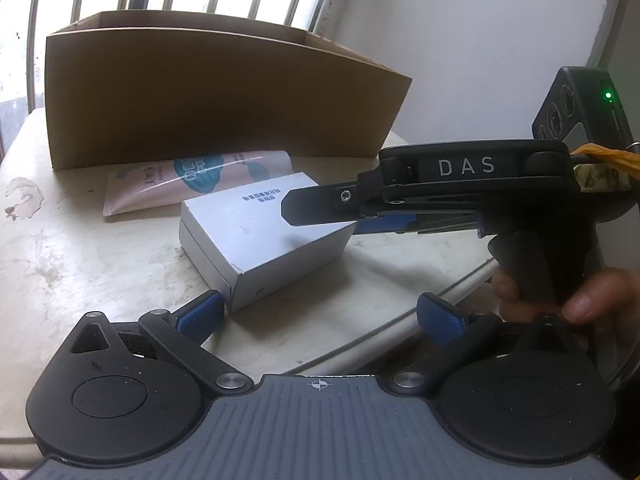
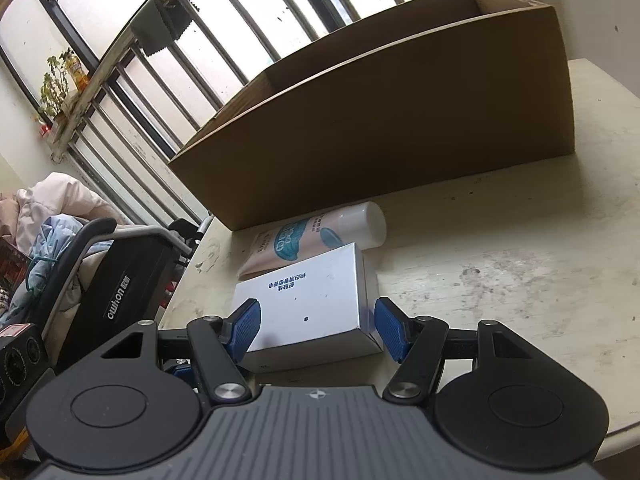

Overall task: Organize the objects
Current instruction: 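Hold the white carton with the right gripper while the left gripper presses its top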

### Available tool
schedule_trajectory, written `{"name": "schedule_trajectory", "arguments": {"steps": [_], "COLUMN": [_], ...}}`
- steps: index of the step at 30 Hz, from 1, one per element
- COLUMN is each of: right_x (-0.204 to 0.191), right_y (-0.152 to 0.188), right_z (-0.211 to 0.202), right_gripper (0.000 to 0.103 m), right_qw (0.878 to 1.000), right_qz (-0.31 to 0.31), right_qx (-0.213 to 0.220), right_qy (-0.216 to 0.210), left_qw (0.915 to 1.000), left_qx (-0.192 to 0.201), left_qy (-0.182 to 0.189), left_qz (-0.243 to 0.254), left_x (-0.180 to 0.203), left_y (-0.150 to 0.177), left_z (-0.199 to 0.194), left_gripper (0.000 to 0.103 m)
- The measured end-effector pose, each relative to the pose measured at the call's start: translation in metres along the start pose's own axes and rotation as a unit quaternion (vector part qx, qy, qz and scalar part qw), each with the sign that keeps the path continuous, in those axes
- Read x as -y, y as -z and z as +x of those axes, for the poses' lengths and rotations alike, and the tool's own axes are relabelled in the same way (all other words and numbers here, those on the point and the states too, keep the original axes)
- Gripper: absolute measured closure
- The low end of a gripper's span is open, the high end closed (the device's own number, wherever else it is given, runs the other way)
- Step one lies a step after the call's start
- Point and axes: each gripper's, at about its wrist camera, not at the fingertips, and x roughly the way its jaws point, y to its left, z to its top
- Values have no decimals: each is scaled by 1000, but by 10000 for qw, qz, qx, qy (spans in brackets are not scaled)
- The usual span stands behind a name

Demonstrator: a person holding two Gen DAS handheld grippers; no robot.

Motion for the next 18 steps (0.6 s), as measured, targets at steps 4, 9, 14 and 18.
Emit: {"name": "schedule_trajectory", "arguments": {"steps": [4, 9, 14, 18], "right_x": [4, 7, 9, 9], "right_y": [0, 0, 0, 0], "right_z": [-2, -4, -6, -6], "right_gripper": [36, 36, 36, 36], "right_qw": [10000, 9999, 9999, 9999], "right_qz": [28, 32, 50, 61], "right_qx": [27, 53, 71, 86], "right_qy": [24, 79, 86, 95], "left_qw": [10000, 10000, 10000, 10000], "left_qx": [-5, -15, -17, -16], "left_qy": [-1, 18, 7, 0], "left_qz": [17, 54, 53, 59], "left_x": [2, 5, 8, 8], "left_y": [-1, -2, -3, -3], "left_z": [2, 5, 8, 9], "left_gripper": [0, 0, 0, 0]}}
